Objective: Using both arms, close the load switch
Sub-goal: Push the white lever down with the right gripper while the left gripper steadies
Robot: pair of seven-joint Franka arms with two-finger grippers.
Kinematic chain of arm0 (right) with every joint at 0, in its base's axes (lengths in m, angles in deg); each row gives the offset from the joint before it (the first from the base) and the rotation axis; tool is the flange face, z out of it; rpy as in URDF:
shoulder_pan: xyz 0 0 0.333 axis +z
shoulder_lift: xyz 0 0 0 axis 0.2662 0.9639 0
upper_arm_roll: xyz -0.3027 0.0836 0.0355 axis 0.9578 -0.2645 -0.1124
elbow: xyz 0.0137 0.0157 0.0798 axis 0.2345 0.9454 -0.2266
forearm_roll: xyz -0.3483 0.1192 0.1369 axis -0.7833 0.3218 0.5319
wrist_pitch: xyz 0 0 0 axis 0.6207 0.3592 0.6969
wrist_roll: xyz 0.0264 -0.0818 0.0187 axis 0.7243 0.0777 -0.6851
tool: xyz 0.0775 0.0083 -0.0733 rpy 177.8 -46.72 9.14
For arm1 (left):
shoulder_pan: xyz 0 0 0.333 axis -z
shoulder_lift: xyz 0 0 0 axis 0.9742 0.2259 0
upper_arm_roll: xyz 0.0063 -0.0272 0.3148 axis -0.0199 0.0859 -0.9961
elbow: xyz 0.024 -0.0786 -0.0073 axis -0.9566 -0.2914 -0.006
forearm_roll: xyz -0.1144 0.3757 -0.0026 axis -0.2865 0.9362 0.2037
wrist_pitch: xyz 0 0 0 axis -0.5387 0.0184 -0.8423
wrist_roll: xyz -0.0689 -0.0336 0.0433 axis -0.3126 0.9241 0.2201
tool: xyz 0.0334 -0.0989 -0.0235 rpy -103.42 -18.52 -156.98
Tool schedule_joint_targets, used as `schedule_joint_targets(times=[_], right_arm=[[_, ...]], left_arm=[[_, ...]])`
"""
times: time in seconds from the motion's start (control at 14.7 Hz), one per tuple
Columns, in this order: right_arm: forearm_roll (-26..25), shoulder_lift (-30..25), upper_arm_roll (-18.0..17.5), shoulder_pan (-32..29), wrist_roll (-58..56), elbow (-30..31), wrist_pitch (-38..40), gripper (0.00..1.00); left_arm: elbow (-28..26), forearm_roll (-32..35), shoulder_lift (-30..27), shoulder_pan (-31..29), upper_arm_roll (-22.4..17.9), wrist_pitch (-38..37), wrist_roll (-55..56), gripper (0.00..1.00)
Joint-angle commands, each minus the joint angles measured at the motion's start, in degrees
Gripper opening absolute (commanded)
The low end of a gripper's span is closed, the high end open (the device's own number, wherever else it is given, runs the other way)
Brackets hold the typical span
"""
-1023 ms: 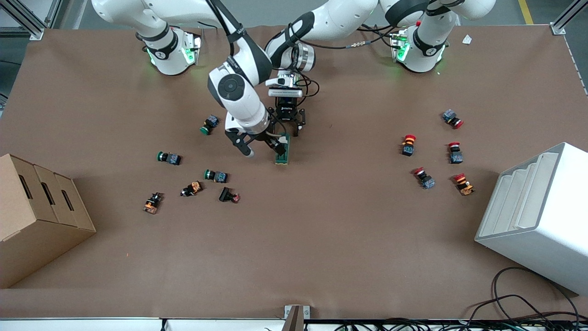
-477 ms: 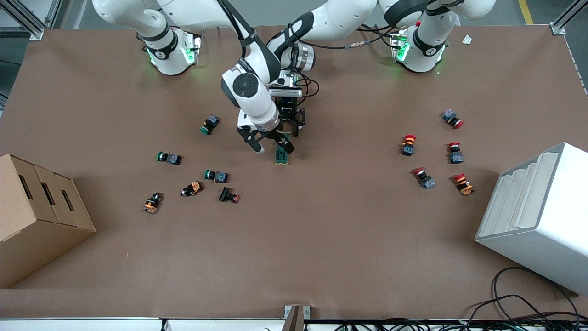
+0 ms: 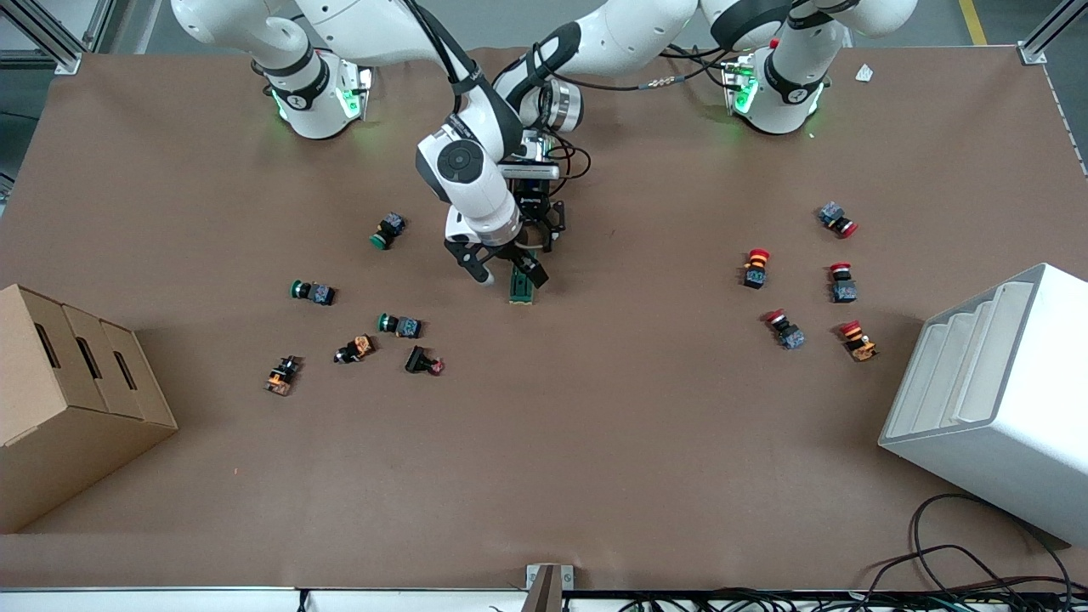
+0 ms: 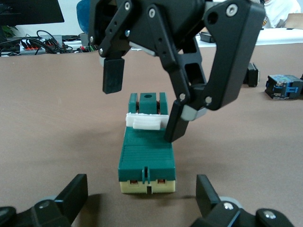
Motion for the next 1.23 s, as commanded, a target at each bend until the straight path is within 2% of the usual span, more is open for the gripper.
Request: schedule_joint_targets(times=[0.0, 0.55, 1.16], right_arm=[[1.3, 0.4, 0.5, 1.5, 1.2, 0.3, -2.9, 1.0], [1.3, 0.5, 0.8, 0.6, 1.2, -2.6, -3.1, 1.0], [1.1, 1.9, 0.8, -4.1, -1.2, -8.2, 0.7, 1.0]], left_arm=[[0.6, 0.0, 2.8, -0.3, -0.7, 0.1, 0.0, 1.0], [1.3, -0.2, 3.2, -0.3, -0.7, 0.1, -0.2, 1.0], [1.4, -0.7, 3.1, -0.3, -0.9, 0.1, -0.6, 1.0]])
